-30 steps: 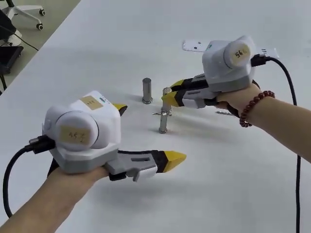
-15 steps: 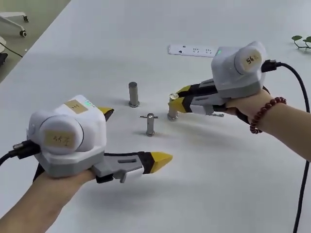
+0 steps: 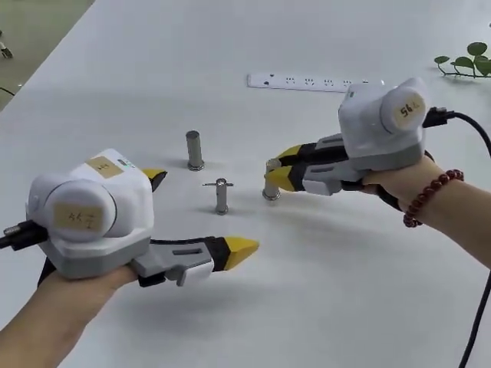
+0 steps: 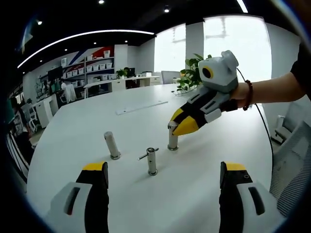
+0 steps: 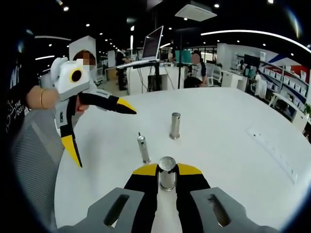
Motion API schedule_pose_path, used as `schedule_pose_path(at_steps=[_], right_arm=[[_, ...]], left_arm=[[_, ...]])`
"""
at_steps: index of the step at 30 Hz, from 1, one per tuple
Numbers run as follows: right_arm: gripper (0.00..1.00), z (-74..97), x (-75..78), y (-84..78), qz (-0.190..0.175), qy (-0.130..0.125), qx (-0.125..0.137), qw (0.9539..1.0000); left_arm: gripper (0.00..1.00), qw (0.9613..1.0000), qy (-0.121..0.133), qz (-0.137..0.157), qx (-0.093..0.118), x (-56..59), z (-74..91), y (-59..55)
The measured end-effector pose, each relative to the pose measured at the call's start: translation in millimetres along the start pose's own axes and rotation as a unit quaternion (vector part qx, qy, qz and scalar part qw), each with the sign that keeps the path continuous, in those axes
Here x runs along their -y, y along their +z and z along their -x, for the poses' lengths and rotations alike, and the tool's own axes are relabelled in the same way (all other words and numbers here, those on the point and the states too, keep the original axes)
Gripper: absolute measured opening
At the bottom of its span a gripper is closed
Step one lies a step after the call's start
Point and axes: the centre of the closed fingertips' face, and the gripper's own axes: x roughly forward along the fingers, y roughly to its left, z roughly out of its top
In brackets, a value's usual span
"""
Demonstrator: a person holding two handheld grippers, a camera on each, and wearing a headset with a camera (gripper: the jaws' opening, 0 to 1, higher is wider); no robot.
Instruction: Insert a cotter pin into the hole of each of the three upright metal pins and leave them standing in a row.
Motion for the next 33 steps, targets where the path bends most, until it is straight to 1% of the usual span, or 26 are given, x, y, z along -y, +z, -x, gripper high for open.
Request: schedule_pose_path(at_steps=[4,7,14,17,21,33], right_arm=[[0.07,4.1,-13.5,-3.2,0.002,0.009,0.001,1.0000],[0.07,7.0,-23.2,-7.1,0.006,0.017,-0.001,0.9998],[0.07,8.4,-38.2,-12.5,0.004,0.031,0.001,0.9995],[0.07,7.9,-42.5,-13.4,0.005,0.033,0.003,0.9994],[0.07,7.2,-47.0,-14.9,0.003,0.037,0.004,0.9993],[0.07,5.9,-54.8,-21.4,0.003,0.039,-0.003,0.9992]], left_arm=[[0.95,1.0000,-0.004,0.000,-0.002,2.0,-0.4,-0.5],[0.95,1.0000,-0.004,-0.001,0.001,2.7,-0.6,0.8],[0.95,1.0000,-0.006,-0.001,0.000,3.3,-0.8,0.5],[0.95,1.0000,-0.008,0.000,-0.003,3.7,-1.1,-1.3],[0.95,1.0000,-0.009,0.000,-0.003,4.5,-1.6,-1.3],[0.96,1.0000,-0.010,-0.001,-0.002,5.0,-1.2,-0.8]])
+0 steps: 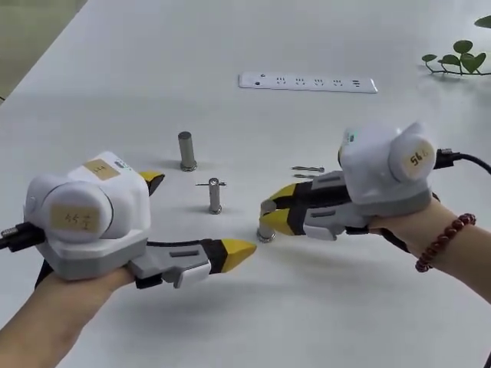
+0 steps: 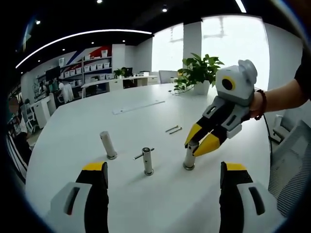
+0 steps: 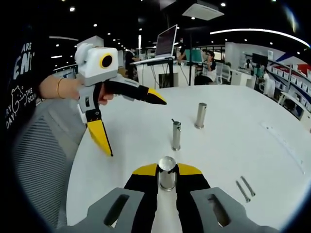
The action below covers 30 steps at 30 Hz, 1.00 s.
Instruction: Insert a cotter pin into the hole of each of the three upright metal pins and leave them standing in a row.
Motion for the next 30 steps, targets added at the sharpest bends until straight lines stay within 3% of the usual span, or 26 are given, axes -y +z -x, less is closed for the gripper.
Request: schedule_pose_path(at_steps=[10,13,18,26,30], right_arm=[[0.08,0.4,-0.4,-1.4,0.003,0.000,0.000,1.0000],[0.08,-0.2,-1.7,-1.2,0.023,0.001,-0.013,0.9996],[0.09,0.0,-0.1,-2.1,0.021,0.001,-0.014,0.9997],[0.17,6.7,-2.8,2.3,0.004,0.003,-0.009,1.0000],[0.21,15.5,-2.3,13.1,-0.021,0.003,0.012,0.9997]], left_arm=[[0.95,1.0000,-0.001,-0.005,0.002,0.8,0.6,1.4],[0.95,1.0000,-0.002,-0.005,0.002,1.4,0.6,1.4],[0.95,1.0000,-0.003,-0.007,0.002,2.1,0.6,1.6],[0.96,0.9999,-0.002,-0.009,0.005,2.0,1.1,3.6],[0.97,0.9999,-0.001,-0.009,0.007,1.8,1.6,4.8]])
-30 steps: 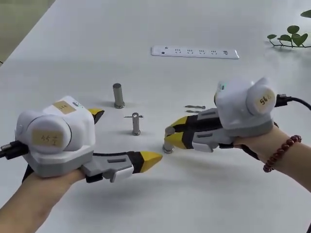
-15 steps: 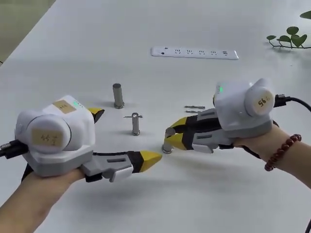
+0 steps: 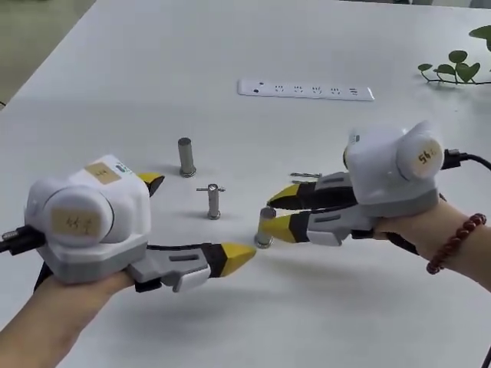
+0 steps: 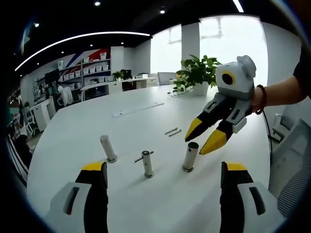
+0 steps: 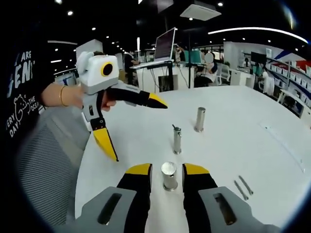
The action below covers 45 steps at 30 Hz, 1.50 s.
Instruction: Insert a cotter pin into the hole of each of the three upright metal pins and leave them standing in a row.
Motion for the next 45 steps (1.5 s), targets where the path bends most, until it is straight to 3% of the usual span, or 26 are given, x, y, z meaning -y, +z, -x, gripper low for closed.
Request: schedule_pose_path(at_steps=[8,13,21,27,31,33,34,39,45], right_arm=[[0.25,19.5,13.9,7.8,-0.033,-0.017,0.000,0.9993],[0.25,27.1,26.0,4.3,-0.032,-0.032,-0.012,0.9989],[0.25,35.2,50.2,-7.8,-0.037,-0.054,-0.043,0.9969],[0.23,38.8,72.5,-18.0,-0.026,-0.067,-0.082,0.9940],[0.22,37.2,87.9,-34.8,-0.029,-0.080,-0.124,0.9886],[0.21,34.6,95.0,-40.7,-0.027,-0.080,-0.130,0.9879],[0.21,33.8,101.1,-48.3,-0.034,-0.087,-0.147,0.9847],[0.17,29.6,114.1,-63.9,-0.021,-0.101,-0.183,0.9776],[0.14,25.8,122.9,-71.6,-0.014,-0.103,-0.205,0.9733]], left_arm=[[0.97,0.9999,0.000,-0.008,0.006,1.9,0.9,4.8],[0.97,0.9999,-0.001,-0.008,0.007,2.2,1.1,5.3],[0.95,0.9999,-0.001,-0.009,0.008,1.7,1.1,5.5],[0.95,0.9999,-0.001,-0.010,0.006,1.5,0.4,4.3],[0.95,0.9999,-0.008,-0.008,0.003,5.9,-1.5,3.6],[0.95,0.9999,-0.009,-0.009,0.003,6.3,-1.6,3.5],[0.95,0.9999,-0.009,-0.009,0.002,6.0,-1.5,2.9],[0.95,1.0000,-0.005,-0.006,0.003,2.5,-0.1,3.6],[0.95,1.0000,0.001,-0.004,0.003,-2.2,1.3,3.1]])
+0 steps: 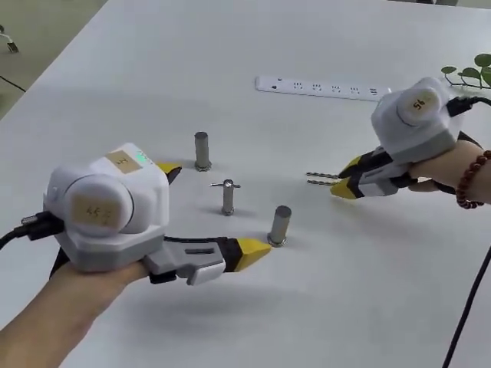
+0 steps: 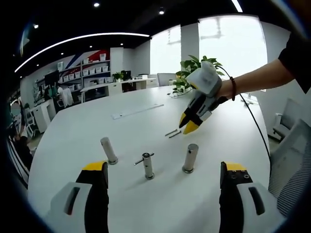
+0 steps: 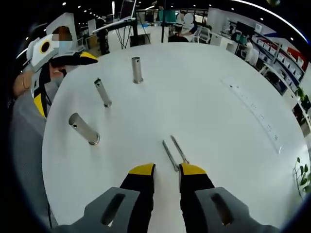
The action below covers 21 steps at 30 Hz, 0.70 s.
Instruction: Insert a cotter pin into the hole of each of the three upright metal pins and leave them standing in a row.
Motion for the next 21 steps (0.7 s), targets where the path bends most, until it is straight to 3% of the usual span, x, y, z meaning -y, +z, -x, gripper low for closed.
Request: schedule_pose_path(at_steps=[11,21], right_arm=[[0.10,-8.7,6.8,-7.1,0.019,0.014,-0.036,0.9991],[0.04,-12.2,9.3,-6.7,0.020,0.030,-0.046,0.9983]], left_arm=[[0.94,1.0000,0.001,-0.003,0.000,-1.2,-0.6,-0.3],[0.94,1.0000,0.006,-0.004,0.001,-3.7,0.8,0.6]])
